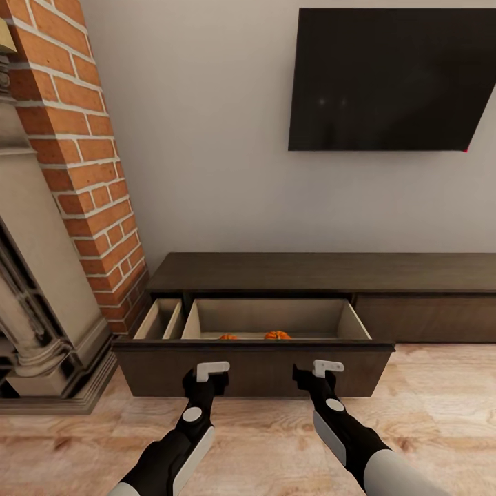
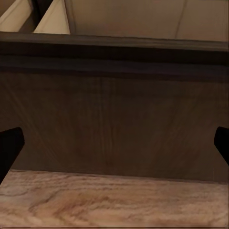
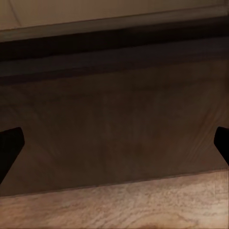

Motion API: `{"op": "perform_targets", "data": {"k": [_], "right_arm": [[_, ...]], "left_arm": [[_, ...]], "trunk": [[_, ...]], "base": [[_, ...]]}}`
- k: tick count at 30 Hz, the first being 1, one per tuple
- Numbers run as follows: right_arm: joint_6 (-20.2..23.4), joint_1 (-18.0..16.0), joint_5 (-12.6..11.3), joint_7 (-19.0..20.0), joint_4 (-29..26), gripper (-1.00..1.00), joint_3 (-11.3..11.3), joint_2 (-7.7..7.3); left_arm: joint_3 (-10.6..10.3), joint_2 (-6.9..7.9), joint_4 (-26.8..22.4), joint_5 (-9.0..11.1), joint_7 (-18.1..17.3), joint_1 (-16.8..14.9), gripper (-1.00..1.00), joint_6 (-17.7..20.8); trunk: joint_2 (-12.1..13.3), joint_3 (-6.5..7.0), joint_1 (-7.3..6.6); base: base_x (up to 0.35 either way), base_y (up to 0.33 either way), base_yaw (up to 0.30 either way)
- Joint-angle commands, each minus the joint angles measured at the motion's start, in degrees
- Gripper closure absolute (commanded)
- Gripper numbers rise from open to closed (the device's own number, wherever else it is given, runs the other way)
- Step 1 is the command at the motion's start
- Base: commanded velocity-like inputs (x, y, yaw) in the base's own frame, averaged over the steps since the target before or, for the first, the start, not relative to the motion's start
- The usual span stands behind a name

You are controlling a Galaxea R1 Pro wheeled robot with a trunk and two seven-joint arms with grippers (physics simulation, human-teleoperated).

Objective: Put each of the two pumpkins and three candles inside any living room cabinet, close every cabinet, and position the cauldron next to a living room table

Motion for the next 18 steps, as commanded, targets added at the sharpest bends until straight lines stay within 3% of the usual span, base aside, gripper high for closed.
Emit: {"op": "perform_targets", "data": {"k": [1, 18], "right_arm": [[-0.3, -0.1, -0.6, -0.4, 0.0, -1.0, 0.5, -0.01], [-0.3, -0.1, -0.5, -0.4, 0.0, -1.0, 0.5, 0.04]], "left_arm": [[-0.3, 0.02, 0.1, 0.4, 0.4, 0.0, -1.0, 0.1], [-0.3, -0.1, 0.5, 0.5, 0.4, 0.0, -1.0, 0.1]], "trunk": [[0.0, -0.05, -0.01], [0.0, -0.05, -0.01]], "base": [[0.059, 0.0, 0.0], [0.189, 0.0, 0.0]]}}
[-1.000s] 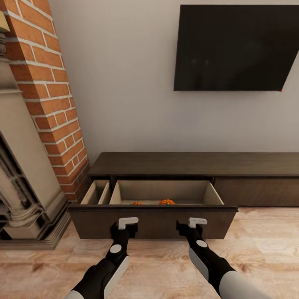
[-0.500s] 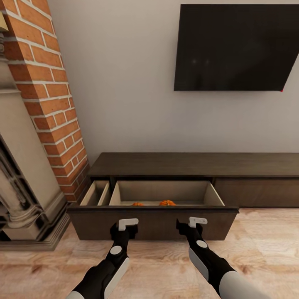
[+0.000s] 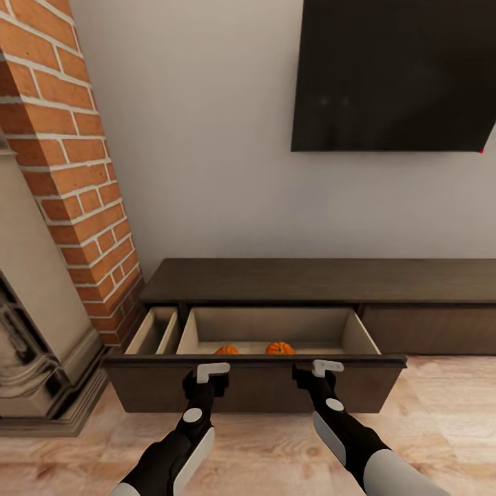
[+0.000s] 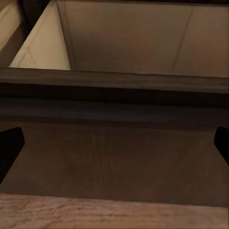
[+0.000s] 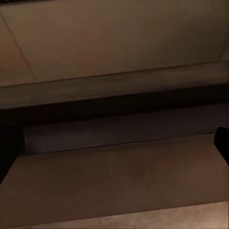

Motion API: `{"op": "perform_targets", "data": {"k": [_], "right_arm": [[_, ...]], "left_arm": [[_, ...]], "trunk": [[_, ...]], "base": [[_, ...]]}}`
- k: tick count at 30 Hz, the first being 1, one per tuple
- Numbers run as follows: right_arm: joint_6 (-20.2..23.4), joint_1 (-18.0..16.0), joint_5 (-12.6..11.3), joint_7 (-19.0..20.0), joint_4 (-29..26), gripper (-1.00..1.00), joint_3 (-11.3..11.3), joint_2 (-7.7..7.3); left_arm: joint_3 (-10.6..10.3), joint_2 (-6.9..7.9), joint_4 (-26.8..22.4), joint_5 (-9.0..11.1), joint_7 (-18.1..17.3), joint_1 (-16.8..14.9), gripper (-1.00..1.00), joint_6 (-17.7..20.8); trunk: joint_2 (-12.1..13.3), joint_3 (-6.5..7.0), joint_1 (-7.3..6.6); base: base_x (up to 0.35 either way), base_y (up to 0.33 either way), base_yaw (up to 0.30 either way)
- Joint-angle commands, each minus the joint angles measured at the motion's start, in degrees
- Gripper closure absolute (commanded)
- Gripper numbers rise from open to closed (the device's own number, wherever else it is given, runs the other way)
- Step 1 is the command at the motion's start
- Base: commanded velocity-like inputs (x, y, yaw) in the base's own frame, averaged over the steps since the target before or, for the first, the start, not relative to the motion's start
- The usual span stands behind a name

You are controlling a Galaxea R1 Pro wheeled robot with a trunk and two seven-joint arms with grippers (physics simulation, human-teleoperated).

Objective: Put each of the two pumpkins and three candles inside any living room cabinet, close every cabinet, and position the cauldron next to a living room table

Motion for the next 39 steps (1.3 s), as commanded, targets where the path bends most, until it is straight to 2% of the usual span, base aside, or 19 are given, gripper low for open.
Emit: {"op": "perform_targets", "data": {"k": [1, 14, 39], "right_arm": [[-0.3, -0.1, -0.6, -0.4, 0.0, -1.0, 0.5, -0.05], [-0.3, -0.1, -0.6, -0.4, 0.0, -1.0, 0.5, -0.05], [-0.3, -0.1, -0.6, -0.4, 0.0, -1.0, 0.5, -0.05]], "left_arm": [[-0.3, 0.04, -0.1, 0.4, 0.4, 0.0, -1.0, 0.1], [-0.3, 0.04, 0.0, 0.4, 0.4, 0.0, -1.0, 0.0], [-0.3, 0.04, 0.0, 0.3, 0.4, 0.0, -1.0, 0.1]], "trunk": [[0.0, -0.05, 0.01], [0.0, -0.05, 0.01], [0.0, -0.05, 0.01]], "base": [[0.173, 0.0, 0.0], [0.111, 0.0, 0.0], [0.215, 0.0, 0.0]]}}
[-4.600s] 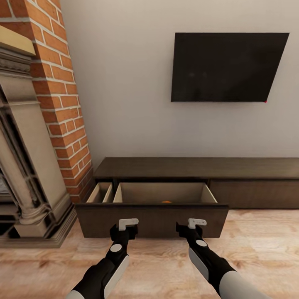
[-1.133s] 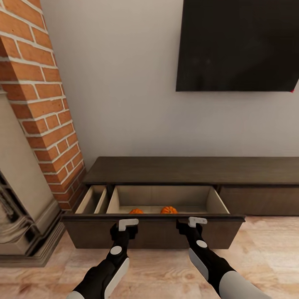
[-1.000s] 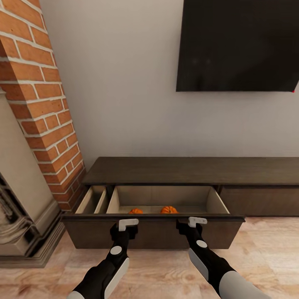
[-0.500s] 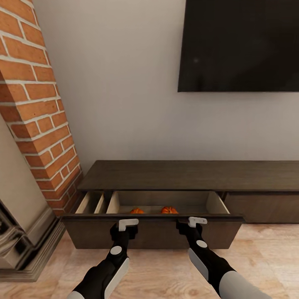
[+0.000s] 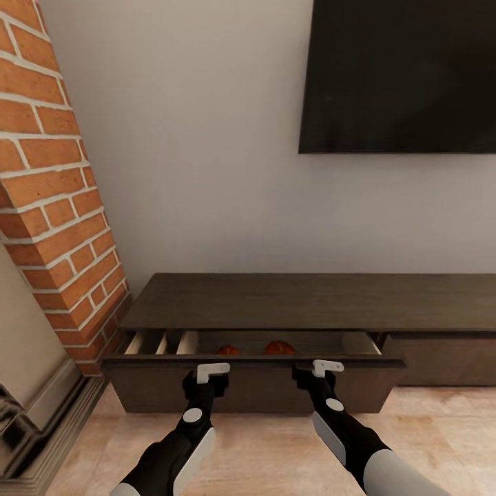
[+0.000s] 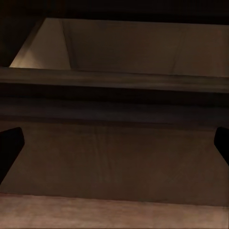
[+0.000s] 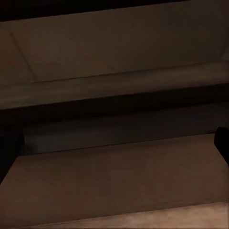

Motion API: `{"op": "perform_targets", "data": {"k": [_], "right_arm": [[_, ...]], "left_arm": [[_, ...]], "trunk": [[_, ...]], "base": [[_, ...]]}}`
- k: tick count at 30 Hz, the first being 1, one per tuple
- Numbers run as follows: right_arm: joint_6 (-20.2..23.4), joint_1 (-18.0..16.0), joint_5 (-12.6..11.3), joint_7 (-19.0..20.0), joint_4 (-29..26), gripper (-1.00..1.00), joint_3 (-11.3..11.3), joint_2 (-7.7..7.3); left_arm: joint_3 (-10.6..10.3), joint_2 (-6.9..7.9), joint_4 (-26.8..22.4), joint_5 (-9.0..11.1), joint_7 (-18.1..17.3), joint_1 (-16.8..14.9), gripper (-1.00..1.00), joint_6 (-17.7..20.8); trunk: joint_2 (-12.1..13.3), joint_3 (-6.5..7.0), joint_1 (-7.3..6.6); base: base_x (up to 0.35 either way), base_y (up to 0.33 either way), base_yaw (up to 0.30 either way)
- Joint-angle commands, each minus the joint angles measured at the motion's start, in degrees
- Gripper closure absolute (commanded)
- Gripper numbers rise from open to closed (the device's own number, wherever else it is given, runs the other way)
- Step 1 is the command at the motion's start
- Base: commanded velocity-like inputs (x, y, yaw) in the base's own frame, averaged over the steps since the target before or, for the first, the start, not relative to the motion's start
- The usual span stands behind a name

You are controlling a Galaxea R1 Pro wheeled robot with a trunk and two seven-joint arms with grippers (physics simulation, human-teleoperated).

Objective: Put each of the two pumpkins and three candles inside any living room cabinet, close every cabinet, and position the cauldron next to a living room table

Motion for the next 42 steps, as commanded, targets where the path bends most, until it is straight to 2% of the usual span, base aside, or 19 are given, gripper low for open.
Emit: {"op": "perform_targets", "data": {"k": [1, 42], "right_arm": [[-0.3, -0.1, -0.6, -0.4, 0.0, -1.0, 0.5, -0.05], [-0.3, 0.0, -0.6, -0.4, -0.1, -1.0, 0.5, -0.05]], "left_arm": [[-0.3, 0.04, -0.1, 0.4, 0.4, 0.0, -1.0, 0.0], [-0.2, 0.19, -0.1, 0.3, 0.4, 0.0, -1.0, 0.0]], "trunk": [[0.0, -0.05, 0.01], [0.0, -0.05, 0.01]], "base": [[0.183, 0.0, 0.0], [0.117, 0.0, 0.0]]}}
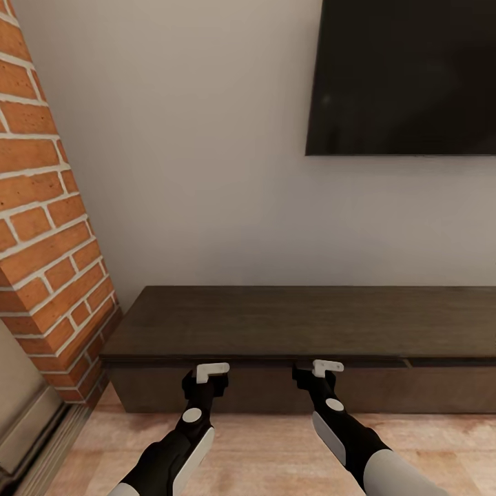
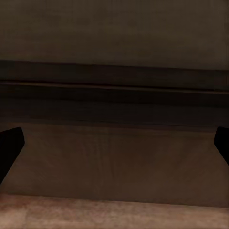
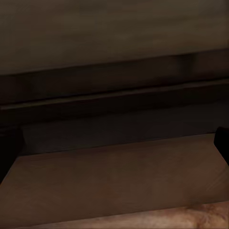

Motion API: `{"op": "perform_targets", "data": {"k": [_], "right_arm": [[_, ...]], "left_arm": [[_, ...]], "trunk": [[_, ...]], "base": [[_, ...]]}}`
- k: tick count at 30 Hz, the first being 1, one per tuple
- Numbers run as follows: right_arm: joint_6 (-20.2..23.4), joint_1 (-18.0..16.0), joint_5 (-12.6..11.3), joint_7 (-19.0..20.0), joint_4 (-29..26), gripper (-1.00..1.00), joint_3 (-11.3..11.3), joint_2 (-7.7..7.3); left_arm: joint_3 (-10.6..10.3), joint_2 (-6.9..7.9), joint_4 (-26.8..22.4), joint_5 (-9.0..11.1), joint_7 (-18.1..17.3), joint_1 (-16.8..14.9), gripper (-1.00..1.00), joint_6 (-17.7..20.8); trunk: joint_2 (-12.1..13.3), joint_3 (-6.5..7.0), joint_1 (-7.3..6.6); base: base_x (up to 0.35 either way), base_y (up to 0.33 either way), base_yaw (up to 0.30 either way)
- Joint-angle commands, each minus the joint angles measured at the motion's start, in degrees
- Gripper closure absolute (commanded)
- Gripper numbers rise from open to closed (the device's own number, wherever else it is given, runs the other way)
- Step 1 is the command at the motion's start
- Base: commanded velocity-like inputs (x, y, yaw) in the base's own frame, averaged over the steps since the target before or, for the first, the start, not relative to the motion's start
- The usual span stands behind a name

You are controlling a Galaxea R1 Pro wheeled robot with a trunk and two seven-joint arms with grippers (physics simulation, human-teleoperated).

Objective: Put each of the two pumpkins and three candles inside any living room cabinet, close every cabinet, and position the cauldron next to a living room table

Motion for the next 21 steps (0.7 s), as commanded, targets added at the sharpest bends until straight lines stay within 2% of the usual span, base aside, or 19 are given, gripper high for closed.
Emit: {"op": "perform_targets", "data": {"k": [1, 16, 18, 21], "right_arm": [[-0.3, -0.1, -0.5, -0.4, 0.0, -1.0, 0.5, -0.04], [0.0, -0.1, -0.6, -0.1, 0.0, -1.0, 0.5, -0.04], [0.8, -0.1, -0.6, 0.4, -0.2, -1.0, 0.5, -0.09], [4.4, -0.1, -0.6, 0.9, -0.7, -1.0, 0.5, -0.15]], "left_arm": [[-0.3, 0.04, -0.1, 0.4, 0.4, 0.0, -1.0, 0.0], [-0.3, 0.07, -0.1, 0.5, 0.4, 0.0, -1.0, 0.2], [-0.2, 0.12, -0.3, 0.6, 0.4, 0.0, -1.0, 0.6], [0.1, 0.19, -1.4, 0.9, 0.4, 0.0, -1.0, 1.2]], "trunk": [[0.0, -0.05, -0.01], [0.0, -0.05, -0.01], [0.0, -0.05, -0.01], [0.0, -0.05, -0.01]], "base": [[-0.011, 0.0, 0.0], [-0.14, 0.0, 0.0], [-0.233, 0.0, 0.0], [-0.264, 0.0, 0.0]]}}
